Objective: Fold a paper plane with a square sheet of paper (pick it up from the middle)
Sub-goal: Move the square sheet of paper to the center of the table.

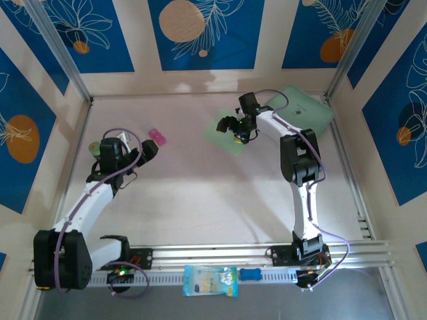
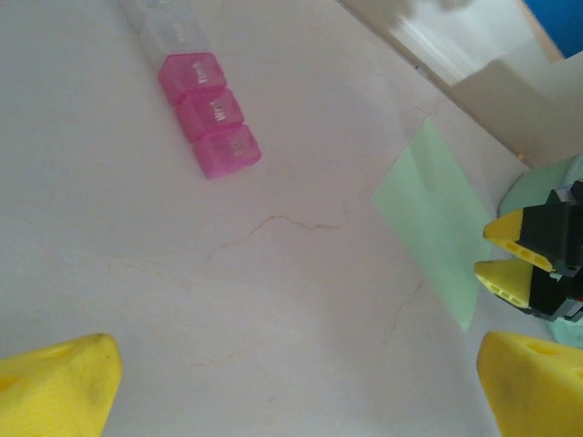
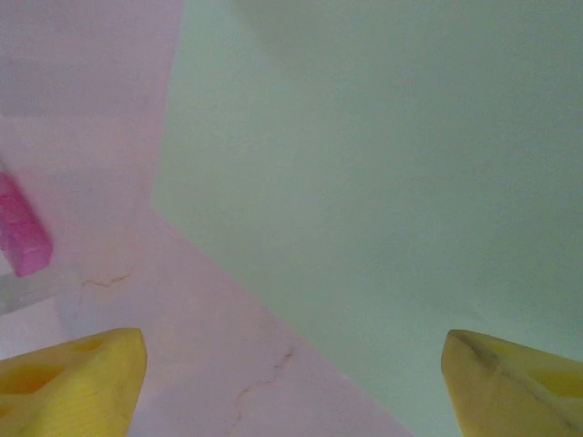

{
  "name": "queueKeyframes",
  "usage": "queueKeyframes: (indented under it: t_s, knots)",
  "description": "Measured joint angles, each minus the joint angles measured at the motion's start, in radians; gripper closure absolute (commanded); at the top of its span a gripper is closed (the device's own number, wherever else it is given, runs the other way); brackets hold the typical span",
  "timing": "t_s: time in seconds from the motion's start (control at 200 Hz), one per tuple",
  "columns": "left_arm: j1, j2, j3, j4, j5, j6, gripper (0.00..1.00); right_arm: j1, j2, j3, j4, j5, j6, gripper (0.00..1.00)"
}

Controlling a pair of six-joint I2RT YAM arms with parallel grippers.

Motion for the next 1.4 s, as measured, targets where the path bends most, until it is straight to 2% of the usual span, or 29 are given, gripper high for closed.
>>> queueKeyframes:
  t_s: [0.16, 0.38, 0.59, 0.815, 1.02, 1.25, 1.4]
  knots:
    - [0.002, -0.005, 0.000, -0.084, -0.027, 0.009, 0.00, 0.001, 0.025, 0.004, -0.045, 0.000, -0.016, 0.15]
    - [0.002, -0.023, 0.000, -0.095, -0.026, 0.009, 0.00, 0.004, 0.011, -0.043, -0.027, -0.009, -0.043, 0.15]
    - [0.002, -0.023, 0.000, -0.094, 0.008, 0.002, 0.00, 0.044, -0.111, -0.241, 0.018, -0.031, -0.078, 0.15]
    - [0.002, -0.036, -0.005, -0.093, 0.049, -0.025, 0.00, 0.156, -0.262, -0.474, 0.066, -0.062, -0.120, 0.15]
    - [0.002, -0.054, -0.013, -0.089, 0.082, -0.041, 0.00, 0.234, -0.349, -0.584, 0.061, -0.090, -0.153, 0.15]
    - [0.002, -0.055, -0.031, -0.063, 0.125, -0.060, 0.00, 0.208, -0.410, -0.589, 0.092, -0.099, -0.148, 0.15]
    - [0.002, -0.074, -0.041, -0.061, 0.132, -0.063, 0.00, 0.175, -0.393, -0.574, 0.140, -0.099, -0.120, 0.16]
